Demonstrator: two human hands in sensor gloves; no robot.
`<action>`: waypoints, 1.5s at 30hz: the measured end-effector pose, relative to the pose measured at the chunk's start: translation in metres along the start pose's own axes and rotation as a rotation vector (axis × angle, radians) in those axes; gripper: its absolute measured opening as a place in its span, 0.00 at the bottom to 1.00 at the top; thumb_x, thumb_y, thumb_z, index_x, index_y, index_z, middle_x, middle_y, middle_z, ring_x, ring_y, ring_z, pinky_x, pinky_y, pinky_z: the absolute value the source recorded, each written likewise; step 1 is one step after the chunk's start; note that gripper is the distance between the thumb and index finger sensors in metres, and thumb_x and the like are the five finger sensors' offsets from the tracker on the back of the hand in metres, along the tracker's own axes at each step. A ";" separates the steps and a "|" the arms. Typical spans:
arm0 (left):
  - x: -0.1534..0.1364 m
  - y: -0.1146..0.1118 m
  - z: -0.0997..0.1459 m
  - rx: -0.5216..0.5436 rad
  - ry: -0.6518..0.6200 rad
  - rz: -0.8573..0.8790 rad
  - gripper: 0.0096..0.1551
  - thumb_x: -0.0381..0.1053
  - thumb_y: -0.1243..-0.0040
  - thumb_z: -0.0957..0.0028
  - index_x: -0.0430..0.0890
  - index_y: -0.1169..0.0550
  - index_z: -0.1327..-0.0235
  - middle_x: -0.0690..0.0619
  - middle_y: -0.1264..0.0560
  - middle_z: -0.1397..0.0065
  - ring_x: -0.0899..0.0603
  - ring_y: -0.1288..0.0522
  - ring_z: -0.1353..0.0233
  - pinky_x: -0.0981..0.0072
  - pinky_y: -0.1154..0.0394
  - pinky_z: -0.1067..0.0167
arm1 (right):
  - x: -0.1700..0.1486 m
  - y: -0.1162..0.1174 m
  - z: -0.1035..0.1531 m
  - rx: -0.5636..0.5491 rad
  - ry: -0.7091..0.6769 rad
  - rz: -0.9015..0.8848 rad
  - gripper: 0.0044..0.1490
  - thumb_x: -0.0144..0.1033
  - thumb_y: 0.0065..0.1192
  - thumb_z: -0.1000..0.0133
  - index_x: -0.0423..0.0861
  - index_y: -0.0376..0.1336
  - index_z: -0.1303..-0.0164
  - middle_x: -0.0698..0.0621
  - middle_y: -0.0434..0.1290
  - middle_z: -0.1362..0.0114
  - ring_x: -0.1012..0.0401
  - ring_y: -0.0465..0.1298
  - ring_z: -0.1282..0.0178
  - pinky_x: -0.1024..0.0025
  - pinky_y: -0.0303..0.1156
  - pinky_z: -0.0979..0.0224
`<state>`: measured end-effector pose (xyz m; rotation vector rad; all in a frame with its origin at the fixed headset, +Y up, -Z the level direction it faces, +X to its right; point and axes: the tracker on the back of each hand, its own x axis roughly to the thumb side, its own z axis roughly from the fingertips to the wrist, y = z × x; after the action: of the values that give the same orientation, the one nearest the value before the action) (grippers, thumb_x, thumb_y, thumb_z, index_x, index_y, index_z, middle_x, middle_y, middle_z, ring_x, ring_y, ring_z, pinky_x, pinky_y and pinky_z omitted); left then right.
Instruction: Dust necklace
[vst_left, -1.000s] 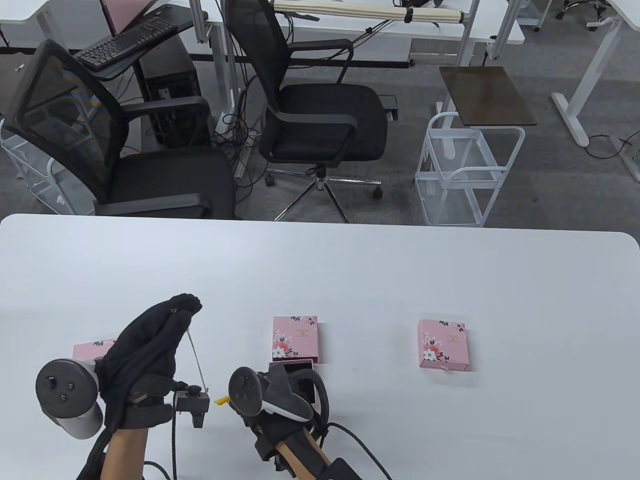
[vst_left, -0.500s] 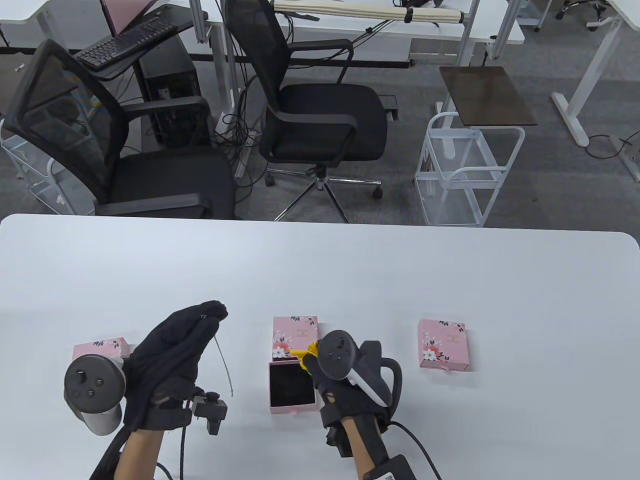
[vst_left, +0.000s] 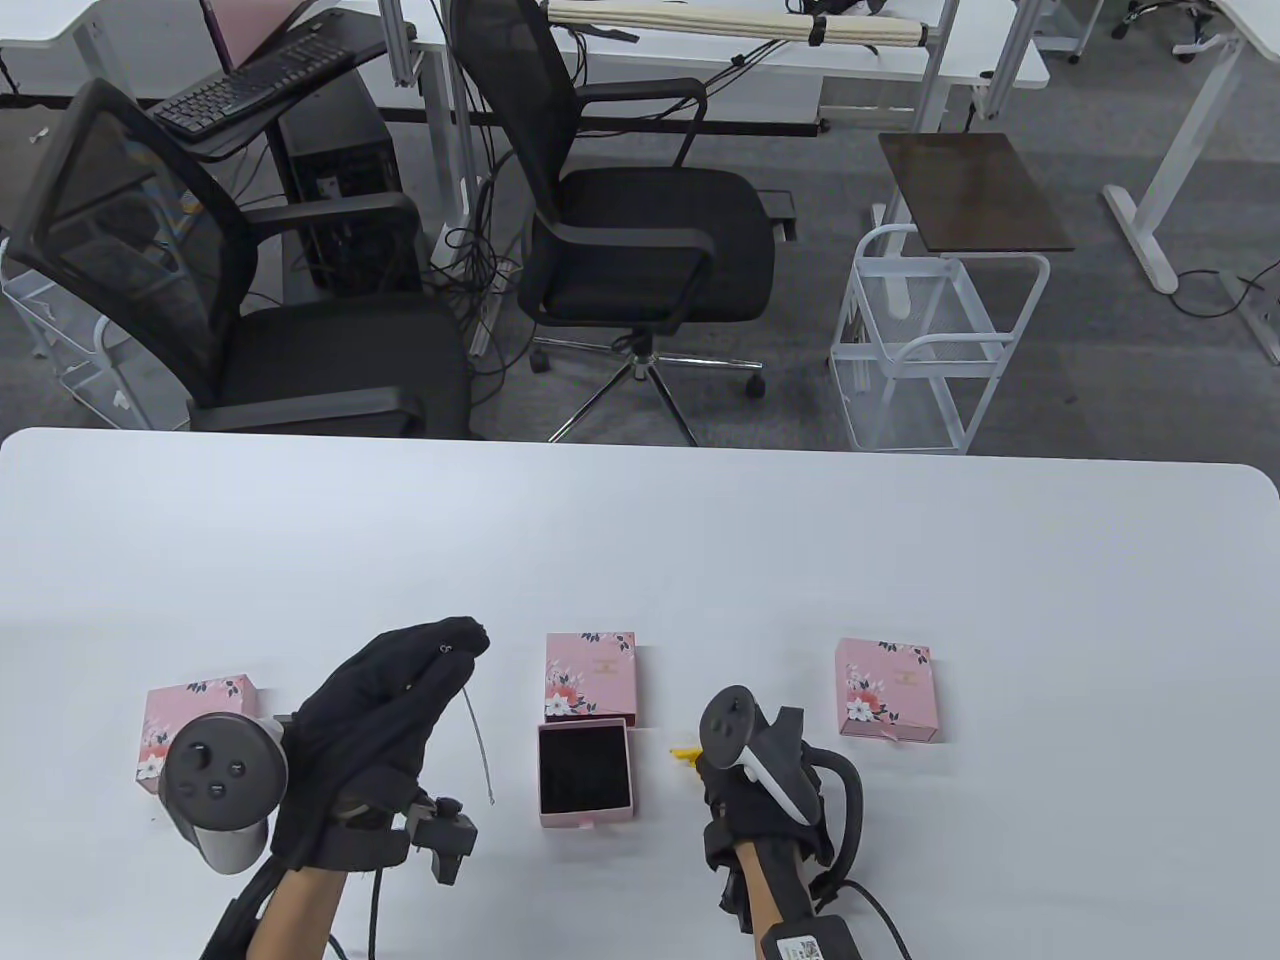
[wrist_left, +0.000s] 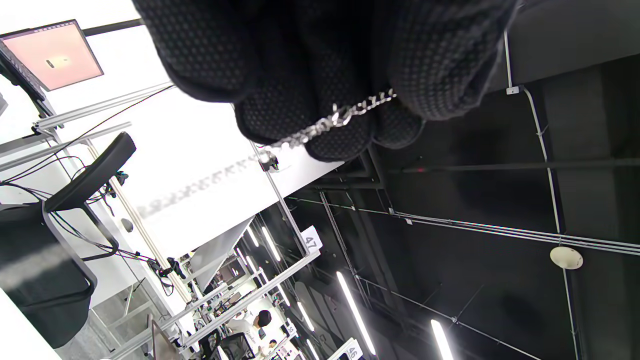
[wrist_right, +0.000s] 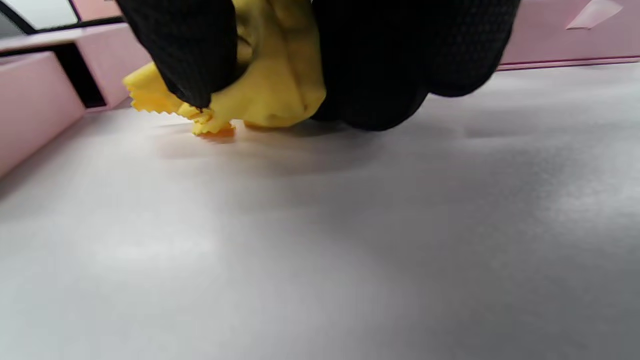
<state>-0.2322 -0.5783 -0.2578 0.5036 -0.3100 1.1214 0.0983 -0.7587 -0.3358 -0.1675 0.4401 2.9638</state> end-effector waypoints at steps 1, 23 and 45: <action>0.000 0.000 0.000 -0.001 0.000 0.000 0.19 0.60 0.32 0.44 0.56 0.13 0.44 0.54 0.13 0.38 0.46 0.18 0.36 0.52 0.21 0.41 | 0.001 0.001 0.000 0.021 0.012 0.017 0.37 0.46 0.65 0.32 0.40 0.58 0.18 0.31 0.67 0.25 0.38 0.71 0.35 0.46 0.70 0.32; -0.003 -0.010 -0.001 -0.042 0.013 -0.005 0.19 0.60 0.32 0.43 0.56 0.13 0.44 0.54 0.13 0.37 0.45 0.18 0.36 0.51 0.21 0.40 | 0.044 -0.078 0.071 -0.350 -0.388 -0.210 0.45 0.46 0.66 0.33 0.37 0.52 0.14 0.29 0.58 0.17 0.32 0.65 0.27 0.39 0.64 0.27; -0.012 0.011 -0.005 -0.009 0.045 -0.017 0.19 0.60 0.32 0.44 0.55 0.12 0.45 0.53 0.12 0.39 0.46 0.17 0.38 0.52 0.20 0.43 | 0.097 -0.096 0.068 -0.225 -0.733 -0.665 0.22 0.40 0.61 0.31 0.47 0.67 0.29 0.36 0.69 0.23 0.36 0.70 0.30 0.42 0.67 0.28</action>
<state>-0.2472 -0.5810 -0.2650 0.4719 -0.2710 1.1128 0.0119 -0.6360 -0.3104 0.6088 -0.0522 2.1898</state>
